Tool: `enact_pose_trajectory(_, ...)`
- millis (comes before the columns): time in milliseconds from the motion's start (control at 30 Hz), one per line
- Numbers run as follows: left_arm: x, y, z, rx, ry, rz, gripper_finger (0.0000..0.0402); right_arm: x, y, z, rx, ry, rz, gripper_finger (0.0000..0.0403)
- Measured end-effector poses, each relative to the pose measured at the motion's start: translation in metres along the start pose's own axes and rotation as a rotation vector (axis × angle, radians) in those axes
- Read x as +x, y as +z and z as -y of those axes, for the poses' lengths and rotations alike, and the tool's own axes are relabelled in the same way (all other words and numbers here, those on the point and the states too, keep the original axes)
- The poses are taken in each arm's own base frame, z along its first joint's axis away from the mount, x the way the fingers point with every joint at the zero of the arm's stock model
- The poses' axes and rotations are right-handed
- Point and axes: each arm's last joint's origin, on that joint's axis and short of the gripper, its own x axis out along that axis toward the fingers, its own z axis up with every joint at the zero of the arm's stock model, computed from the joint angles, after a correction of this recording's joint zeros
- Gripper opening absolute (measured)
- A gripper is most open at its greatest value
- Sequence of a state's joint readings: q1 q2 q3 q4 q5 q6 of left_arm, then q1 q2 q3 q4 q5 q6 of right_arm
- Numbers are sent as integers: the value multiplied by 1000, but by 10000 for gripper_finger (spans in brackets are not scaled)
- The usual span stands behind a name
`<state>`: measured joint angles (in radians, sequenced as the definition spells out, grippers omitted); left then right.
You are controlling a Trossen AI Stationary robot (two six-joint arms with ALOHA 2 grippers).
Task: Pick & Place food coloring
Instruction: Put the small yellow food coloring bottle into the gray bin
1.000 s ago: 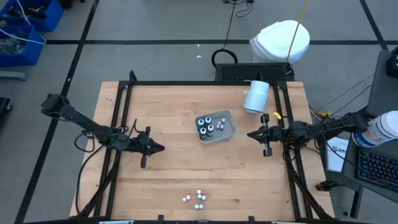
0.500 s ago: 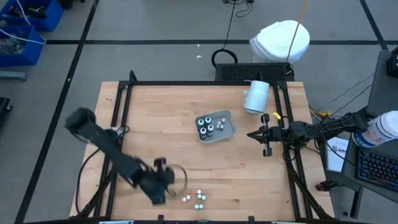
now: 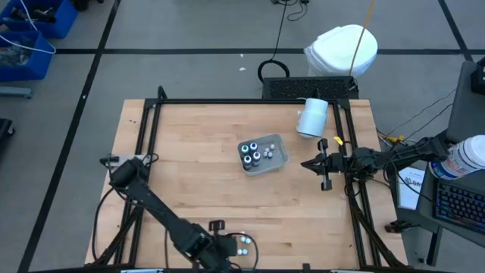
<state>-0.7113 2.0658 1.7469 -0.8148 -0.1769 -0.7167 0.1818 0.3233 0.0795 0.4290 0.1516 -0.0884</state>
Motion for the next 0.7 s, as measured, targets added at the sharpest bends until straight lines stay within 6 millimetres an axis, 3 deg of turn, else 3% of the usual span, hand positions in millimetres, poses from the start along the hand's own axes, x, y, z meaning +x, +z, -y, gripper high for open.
enact_pose_trajectory(300,9,4,-24,-103,72,-104,216,0,-1,0,-16,-1,-9,0)
enact_pose_trajectory(433,10,5,-26,-109,64,-112,229,0,-1,0,-29,-1,-15,0)
enact_pose_trajectory(700,32,-2,-18,-109,15,-165,230,0,-1,0,-30,-3,-13,0)
